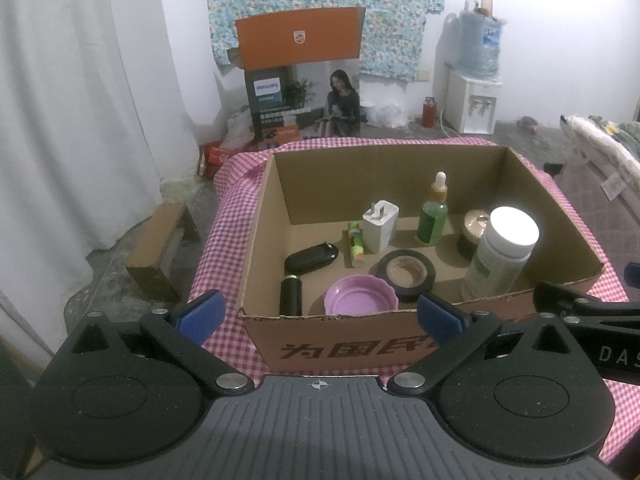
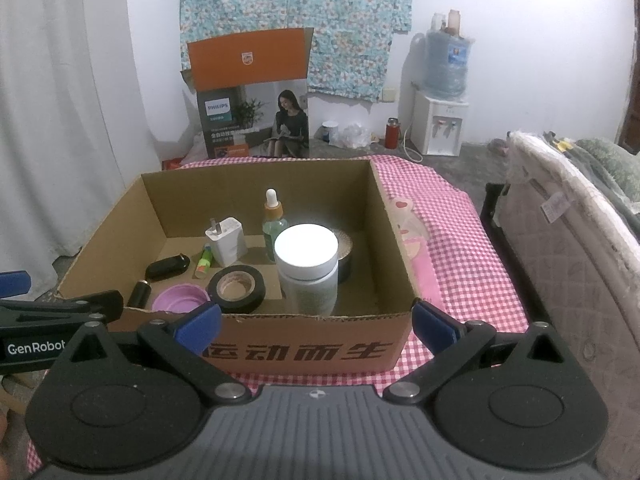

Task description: Organize rigid objects

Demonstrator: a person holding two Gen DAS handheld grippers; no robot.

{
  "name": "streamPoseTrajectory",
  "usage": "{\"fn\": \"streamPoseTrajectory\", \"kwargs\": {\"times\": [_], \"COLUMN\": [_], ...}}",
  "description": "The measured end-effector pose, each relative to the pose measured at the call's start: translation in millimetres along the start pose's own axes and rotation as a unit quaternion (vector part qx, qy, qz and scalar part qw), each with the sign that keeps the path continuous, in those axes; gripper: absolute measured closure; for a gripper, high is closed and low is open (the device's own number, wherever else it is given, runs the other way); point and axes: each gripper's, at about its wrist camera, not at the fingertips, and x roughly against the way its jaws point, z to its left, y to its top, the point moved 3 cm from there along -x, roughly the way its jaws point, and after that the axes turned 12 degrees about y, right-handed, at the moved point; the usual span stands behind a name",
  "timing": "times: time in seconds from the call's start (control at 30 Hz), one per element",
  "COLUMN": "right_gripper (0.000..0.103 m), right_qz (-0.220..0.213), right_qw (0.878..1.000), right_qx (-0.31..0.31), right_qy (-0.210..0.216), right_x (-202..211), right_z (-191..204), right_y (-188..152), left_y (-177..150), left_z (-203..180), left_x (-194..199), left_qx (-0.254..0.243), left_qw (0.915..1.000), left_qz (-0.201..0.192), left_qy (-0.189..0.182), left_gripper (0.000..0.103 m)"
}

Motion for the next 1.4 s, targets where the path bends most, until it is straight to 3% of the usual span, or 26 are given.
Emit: {"fn": "streamPoseTrajectory", "kwargs": {"times": [1.4], "right_gripper": [0.0], "right_qz": [0.004], "right_qw": [1.0], "right_qx": [0.002], "right_qy": [0.0], "right_x": [0.0], "right_z": [0.2], "right_y": [2.6], "left_y": [-1.4], "left_z": [-0.1], "left_x": [-0.5], "left_qx": [0.002], "left_qw": [1.0], "left_qz": [0.004], "left_qy": [0.001], "left_gripper": [0.001]}}
